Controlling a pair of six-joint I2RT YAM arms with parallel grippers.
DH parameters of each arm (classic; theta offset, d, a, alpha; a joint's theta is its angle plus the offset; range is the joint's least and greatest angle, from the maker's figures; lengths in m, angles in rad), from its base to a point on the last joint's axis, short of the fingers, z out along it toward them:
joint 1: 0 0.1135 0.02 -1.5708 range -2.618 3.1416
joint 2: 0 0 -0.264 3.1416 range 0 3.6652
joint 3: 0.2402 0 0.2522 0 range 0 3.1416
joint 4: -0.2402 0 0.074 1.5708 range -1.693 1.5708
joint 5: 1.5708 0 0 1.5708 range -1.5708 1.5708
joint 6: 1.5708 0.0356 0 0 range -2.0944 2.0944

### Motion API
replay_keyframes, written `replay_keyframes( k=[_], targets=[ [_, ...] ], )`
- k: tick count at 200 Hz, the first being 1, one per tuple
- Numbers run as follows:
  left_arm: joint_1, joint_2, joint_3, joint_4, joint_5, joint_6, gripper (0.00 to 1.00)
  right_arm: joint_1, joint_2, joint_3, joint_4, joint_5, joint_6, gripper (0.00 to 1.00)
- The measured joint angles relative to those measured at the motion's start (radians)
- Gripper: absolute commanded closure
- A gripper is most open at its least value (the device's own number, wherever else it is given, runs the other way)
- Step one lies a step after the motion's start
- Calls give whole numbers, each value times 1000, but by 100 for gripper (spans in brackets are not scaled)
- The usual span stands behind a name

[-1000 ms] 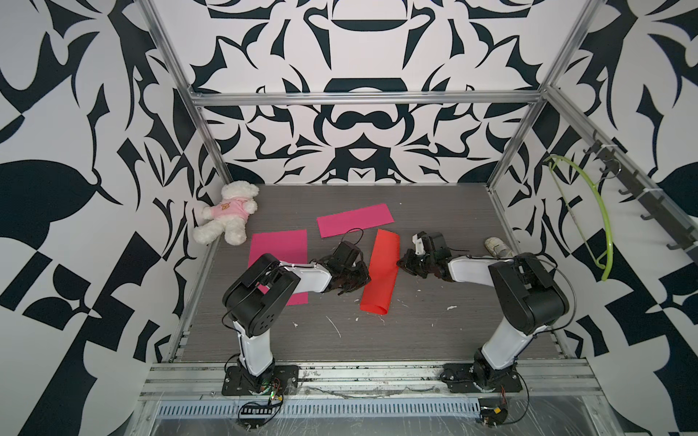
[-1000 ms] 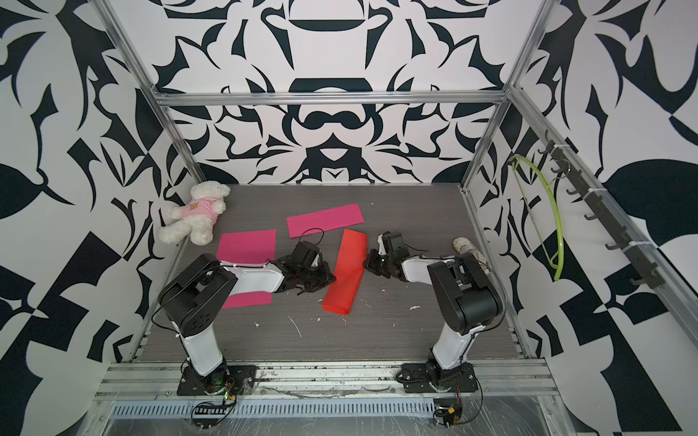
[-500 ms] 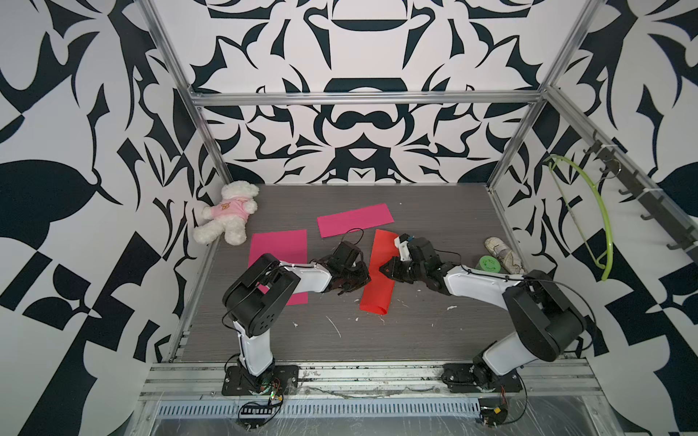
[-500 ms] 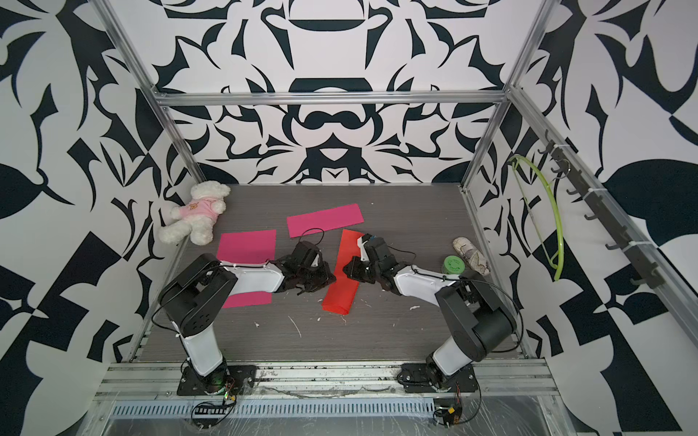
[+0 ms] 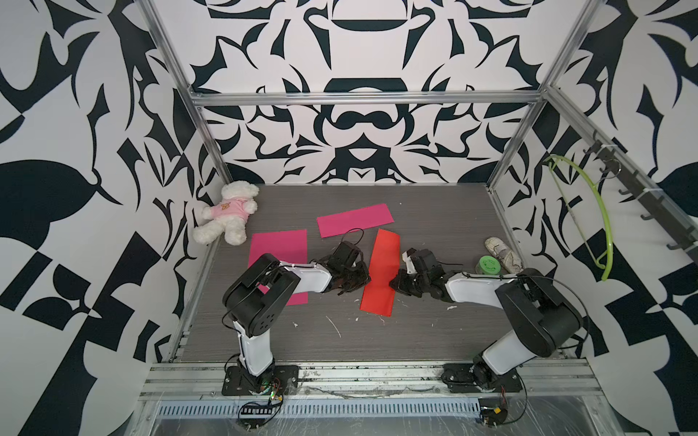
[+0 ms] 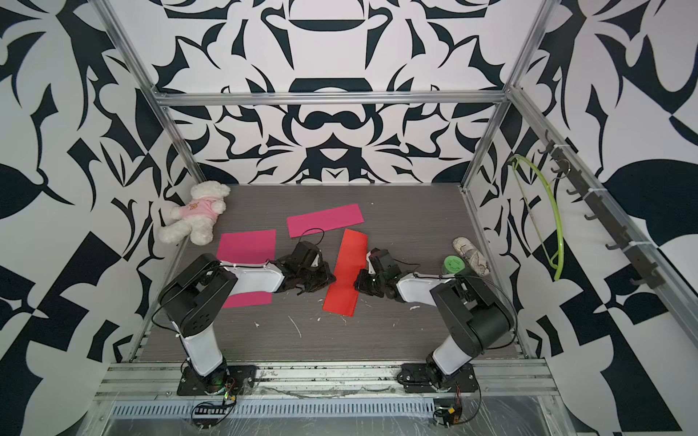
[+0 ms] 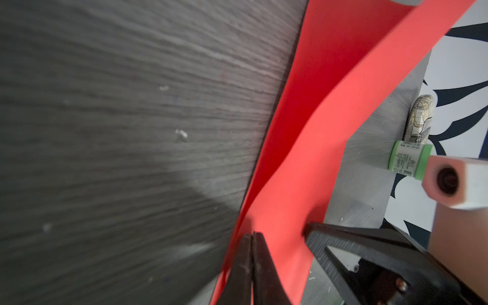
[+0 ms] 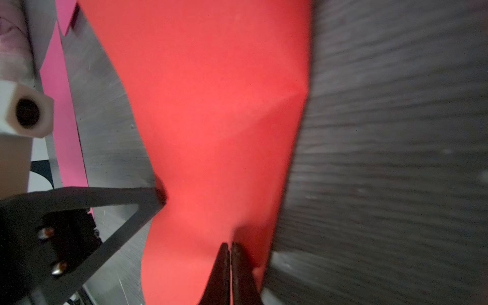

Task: Fold the rectangular paper in half along the long edge
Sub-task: Fold the paper at the center of the board.

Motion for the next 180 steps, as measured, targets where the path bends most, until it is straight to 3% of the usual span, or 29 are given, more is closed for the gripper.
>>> replay_keyframes(
  k=[45,77,105,180],
  targets=[
    [0,0,0,0,0,0,92,-110,-65,-44,-43,-2,-25,90],
    [1,1,0,0,2,1,92,-123,-77,-59,-2,-40,-11,53],
    [2,2,0,0,6,4,92,-130,-76,-100,133,-112,29,33],
    [5,3,0,1,13,9,92,-143,55,-107,395,-234,64,29]
  ],
)
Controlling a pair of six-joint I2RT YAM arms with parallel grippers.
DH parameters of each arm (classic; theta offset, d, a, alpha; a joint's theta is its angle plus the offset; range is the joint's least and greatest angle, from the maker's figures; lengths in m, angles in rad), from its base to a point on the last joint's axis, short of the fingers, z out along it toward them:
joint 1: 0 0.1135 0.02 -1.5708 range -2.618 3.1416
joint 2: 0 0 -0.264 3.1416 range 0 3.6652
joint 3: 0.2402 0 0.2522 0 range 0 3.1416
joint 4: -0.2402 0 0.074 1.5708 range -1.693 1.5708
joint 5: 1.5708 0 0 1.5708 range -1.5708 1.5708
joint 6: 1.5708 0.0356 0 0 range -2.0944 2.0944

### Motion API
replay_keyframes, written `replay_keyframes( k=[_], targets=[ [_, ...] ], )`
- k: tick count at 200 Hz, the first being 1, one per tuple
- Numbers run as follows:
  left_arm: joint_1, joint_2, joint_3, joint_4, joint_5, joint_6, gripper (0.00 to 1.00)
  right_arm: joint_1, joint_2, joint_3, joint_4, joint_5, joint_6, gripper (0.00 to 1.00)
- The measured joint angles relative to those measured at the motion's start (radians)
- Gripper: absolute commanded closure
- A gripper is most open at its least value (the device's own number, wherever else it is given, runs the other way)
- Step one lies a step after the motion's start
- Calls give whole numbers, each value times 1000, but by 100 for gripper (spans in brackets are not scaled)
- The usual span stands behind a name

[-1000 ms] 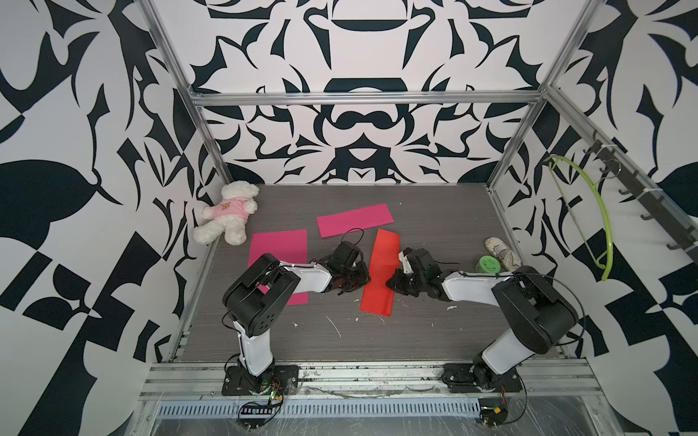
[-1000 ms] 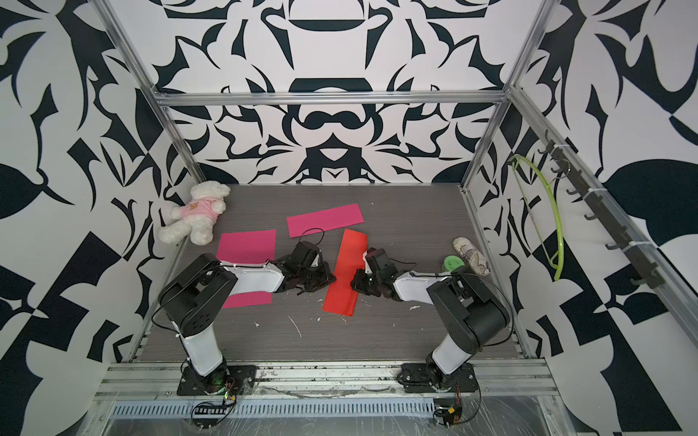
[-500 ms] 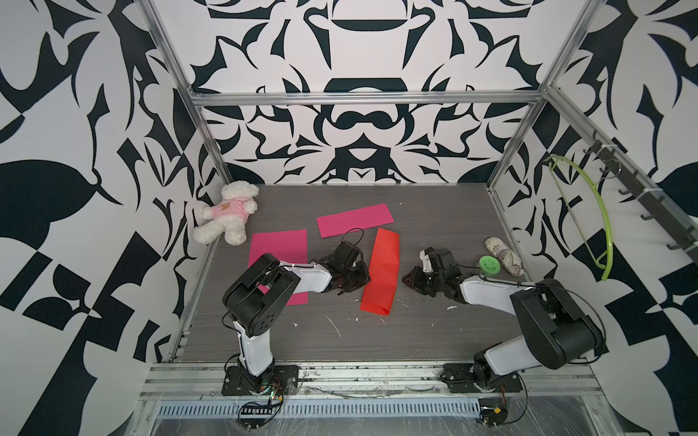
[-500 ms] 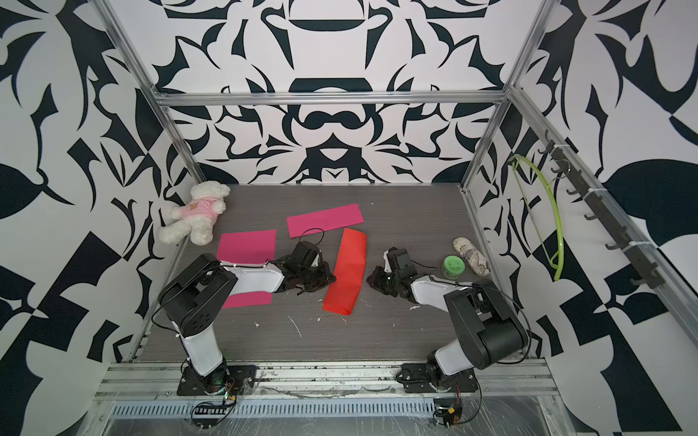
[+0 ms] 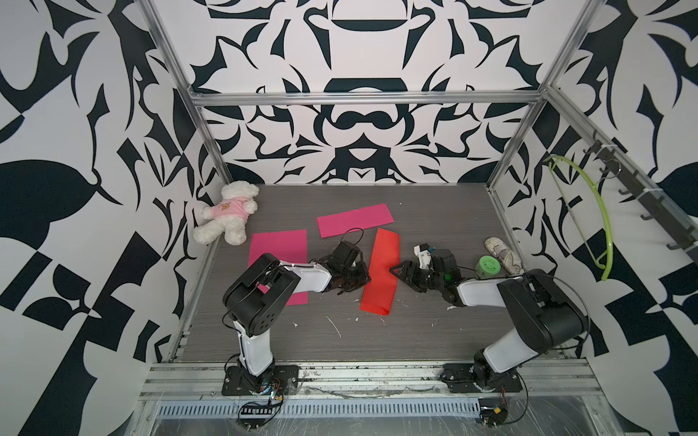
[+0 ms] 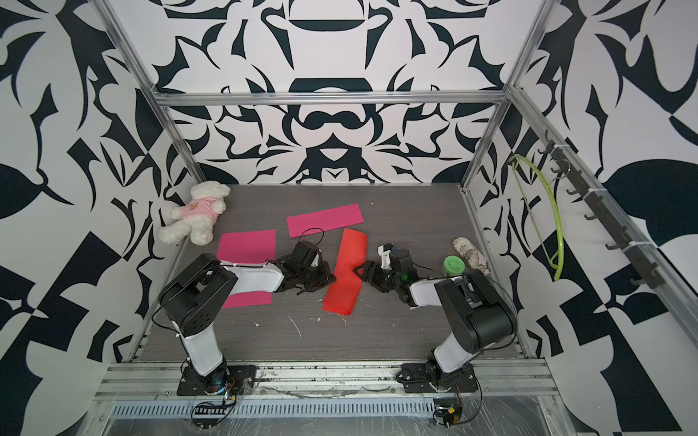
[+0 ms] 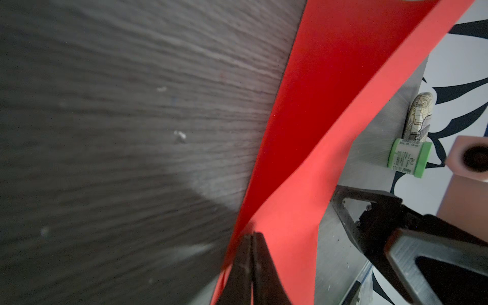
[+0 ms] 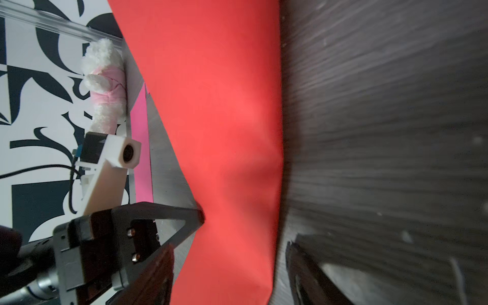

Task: Fold the rectangular paper in half along the long edge
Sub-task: Fold the paper at the center of the board, then pick up the paper from the center of the board.

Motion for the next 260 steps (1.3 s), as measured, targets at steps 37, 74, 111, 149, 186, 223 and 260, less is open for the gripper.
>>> replay_keyframes(
  k=[37,74,111,149,186,223,260],
  targets=[
    [0,0,0,0,1,0,92,-6,83,14,133,-42,33,31],
    [1,1,0,1,2,0,92,-4,119,14,198,-64,56,35],
    [2,1,0,2,3,0,92,17,134,-7,262,-70,94,33],
    [2,1,-1,5,4,-1,92,27,26,-85,217,-40,119,25],
    [2,2,-2,6,6,-1,92,34,-129,-129,29,18,119,25],
    [3,2,-2,6,7,-1,92,75,-198,-151,-42,56,163,25],
    [3,2,-2,6,8,-1,92,163,-203,-157,-31,91,254,25]
  ],
)
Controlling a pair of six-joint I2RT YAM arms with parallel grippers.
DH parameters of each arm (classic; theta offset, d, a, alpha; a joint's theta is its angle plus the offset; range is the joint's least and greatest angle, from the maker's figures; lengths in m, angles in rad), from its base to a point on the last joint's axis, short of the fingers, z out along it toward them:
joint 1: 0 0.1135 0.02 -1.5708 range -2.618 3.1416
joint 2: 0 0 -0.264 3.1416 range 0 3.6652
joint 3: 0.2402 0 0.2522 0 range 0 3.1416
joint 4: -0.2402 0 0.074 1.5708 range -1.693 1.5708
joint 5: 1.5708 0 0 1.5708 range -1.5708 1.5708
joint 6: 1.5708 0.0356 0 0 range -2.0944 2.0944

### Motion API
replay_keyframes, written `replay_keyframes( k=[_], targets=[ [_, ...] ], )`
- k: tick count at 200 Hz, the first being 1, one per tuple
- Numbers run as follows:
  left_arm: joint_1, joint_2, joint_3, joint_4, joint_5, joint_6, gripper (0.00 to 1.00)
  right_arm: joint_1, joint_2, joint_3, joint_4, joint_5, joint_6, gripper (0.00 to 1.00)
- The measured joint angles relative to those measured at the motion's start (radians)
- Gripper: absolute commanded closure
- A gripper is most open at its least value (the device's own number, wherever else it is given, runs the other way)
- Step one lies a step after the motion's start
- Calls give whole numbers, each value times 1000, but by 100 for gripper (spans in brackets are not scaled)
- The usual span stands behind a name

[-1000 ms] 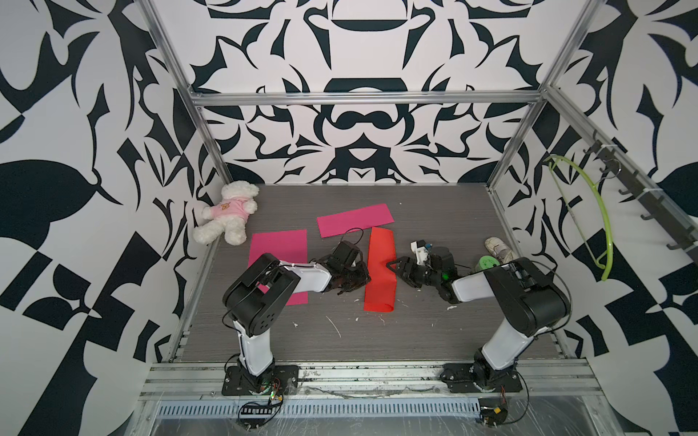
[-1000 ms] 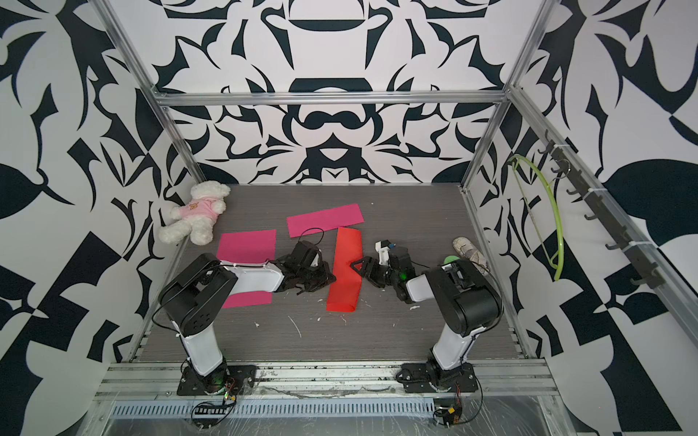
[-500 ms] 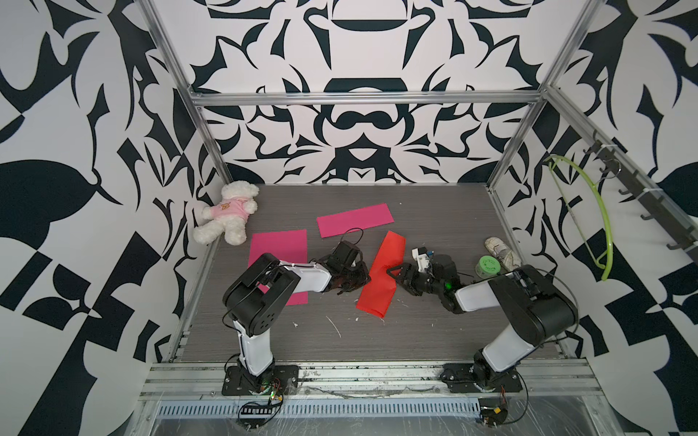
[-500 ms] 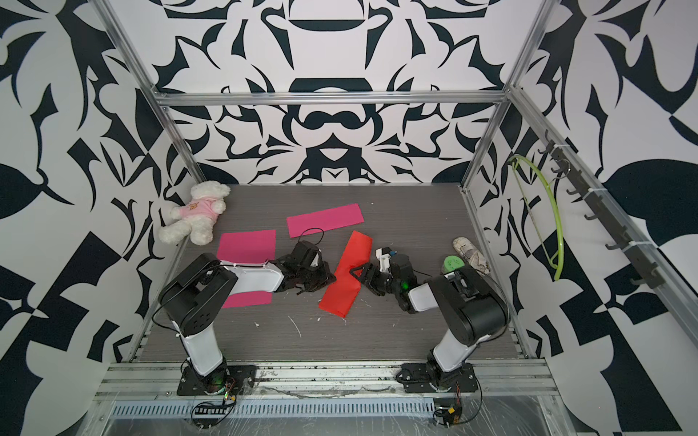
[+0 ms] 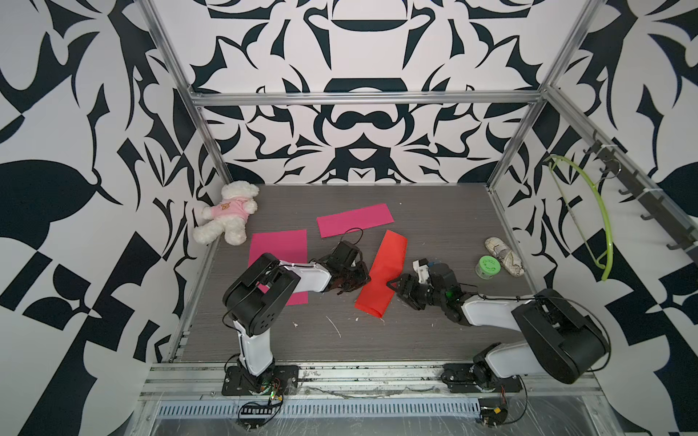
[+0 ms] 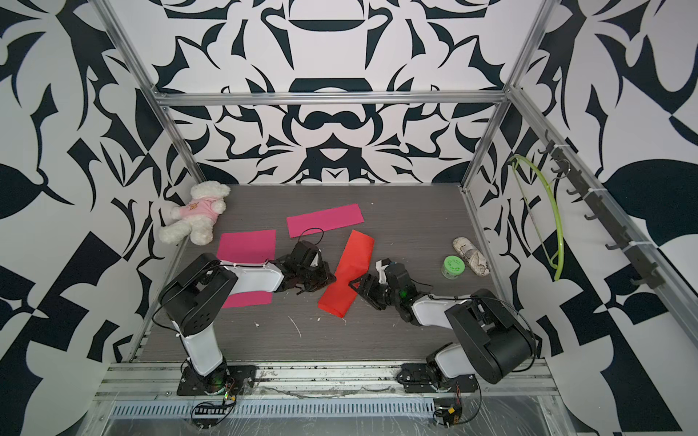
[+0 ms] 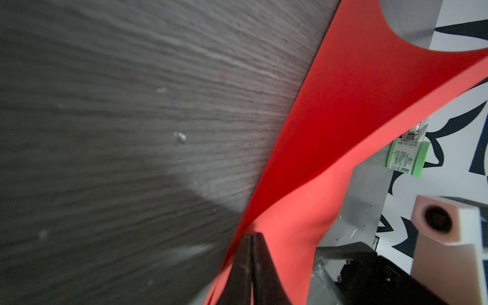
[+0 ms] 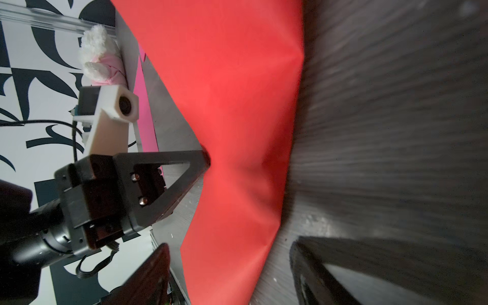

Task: Fold the rectangular paper in half along the long edge
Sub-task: Pick up the paper from the center of the board.

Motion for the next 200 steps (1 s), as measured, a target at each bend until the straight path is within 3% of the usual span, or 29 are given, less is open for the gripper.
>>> replay_keyframes(
  k=[48,122,166,186,200],
  targets=[
    [1,0,0,0,2,0,92,38,20,-1,43,64,51,27],
    [6,3,1,1,15,4,92,37,215,69,249,68,23,38],
    [10,4,0,4,23,5,92,6,289,101,274,61,-36,73],
    [11,5,-1,6,26,5,92,-7,313,106,270,60,-46,100],
    [11,5,-5,11,28,5,92,-11,326,107,271,53,-42,100]
  ],
)
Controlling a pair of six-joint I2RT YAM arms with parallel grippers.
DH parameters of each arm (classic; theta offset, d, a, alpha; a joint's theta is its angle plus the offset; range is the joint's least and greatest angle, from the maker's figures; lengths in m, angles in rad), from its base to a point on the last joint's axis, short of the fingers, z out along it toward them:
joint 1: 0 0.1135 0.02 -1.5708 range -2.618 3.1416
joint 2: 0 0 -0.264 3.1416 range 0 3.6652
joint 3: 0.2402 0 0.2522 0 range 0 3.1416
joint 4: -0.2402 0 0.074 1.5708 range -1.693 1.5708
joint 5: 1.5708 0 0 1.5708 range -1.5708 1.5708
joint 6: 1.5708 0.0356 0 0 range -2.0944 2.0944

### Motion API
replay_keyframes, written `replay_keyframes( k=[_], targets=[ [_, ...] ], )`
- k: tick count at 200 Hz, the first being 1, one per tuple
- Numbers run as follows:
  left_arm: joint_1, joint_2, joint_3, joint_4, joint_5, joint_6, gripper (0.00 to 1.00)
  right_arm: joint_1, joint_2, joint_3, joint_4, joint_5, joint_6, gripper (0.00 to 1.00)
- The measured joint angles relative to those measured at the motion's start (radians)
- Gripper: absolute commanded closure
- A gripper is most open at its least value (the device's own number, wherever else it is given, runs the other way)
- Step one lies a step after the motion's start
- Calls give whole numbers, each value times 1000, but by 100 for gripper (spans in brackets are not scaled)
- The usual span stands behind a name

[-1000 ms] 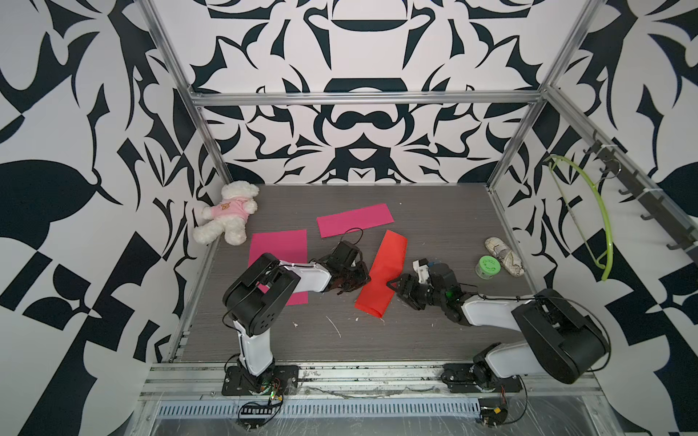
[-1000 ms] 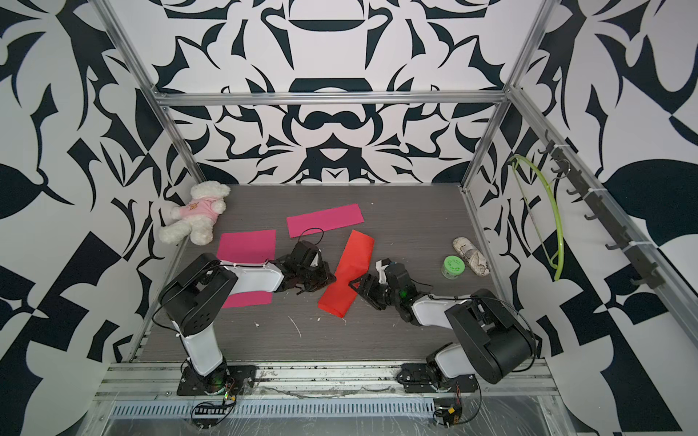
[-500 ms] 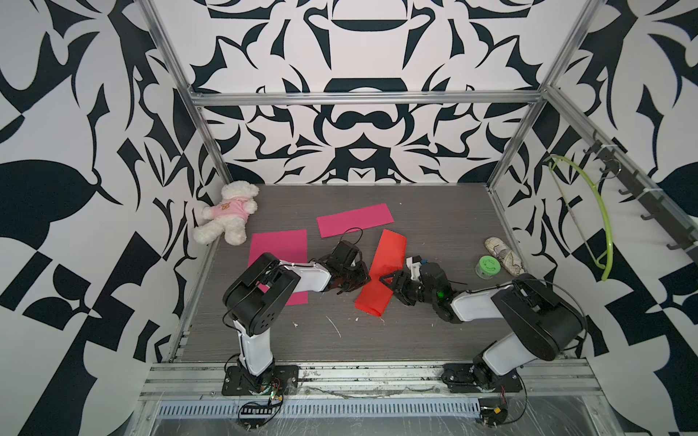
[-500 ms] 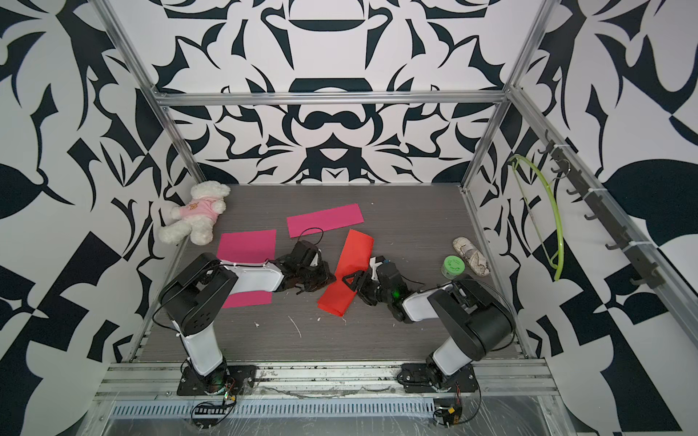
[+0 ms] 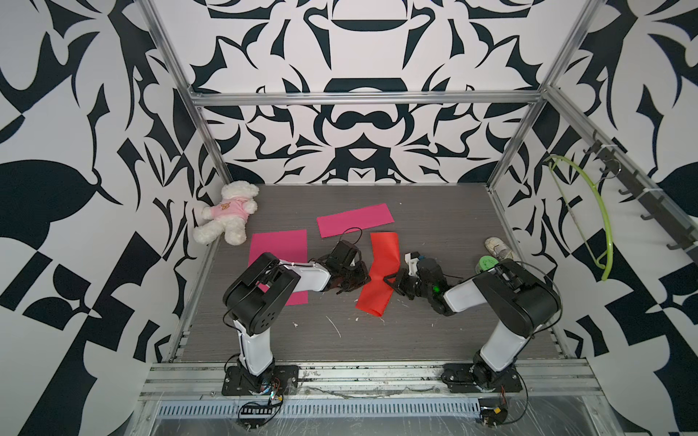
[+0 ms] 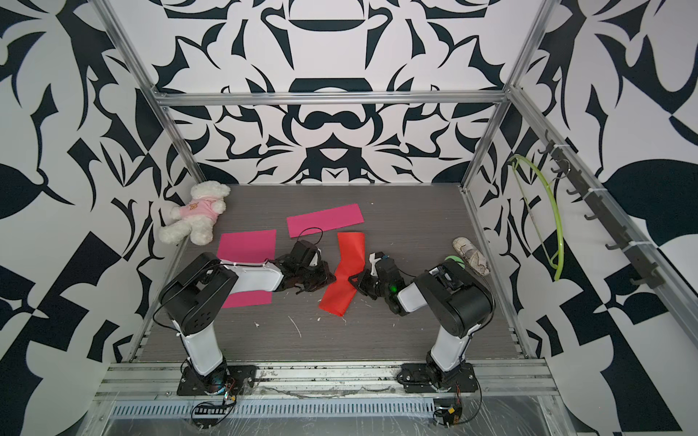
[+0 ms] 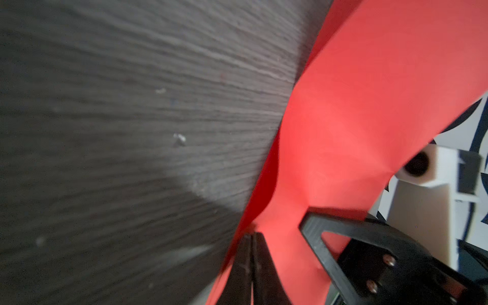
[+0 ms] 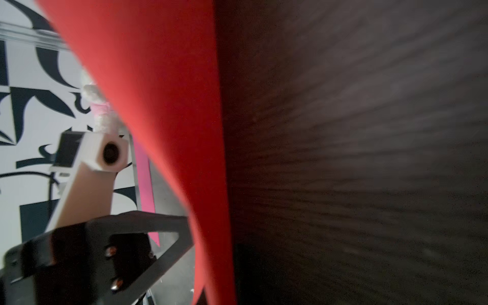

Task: Fold the rectangular paper in half along the long edge
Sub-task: Pick up the paper from the center of the board.

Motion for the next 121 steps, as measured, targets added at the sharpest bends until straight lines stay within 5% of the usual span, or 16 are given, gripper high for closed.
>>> replay_keyframes(
  k=[18,40,64,103,121],
  targets=[
    [1,0,-5,8,2,0,92,-1,0,2,-3,-2,-5,100],
    [2,0,-8,13,3,0,92,-1,1,3,-1,-6,-5,78],
    [3,0,-11,20,6,0,92,-2,2,20,10,-11,-19,71],
    [3,-1,-16,28,8,0,92,-6,21,25,0,-11,-13,100],
    [4,-2,-19,35,9,-1,92,-9,23,25,1,-14,-17,100]
  ],
)
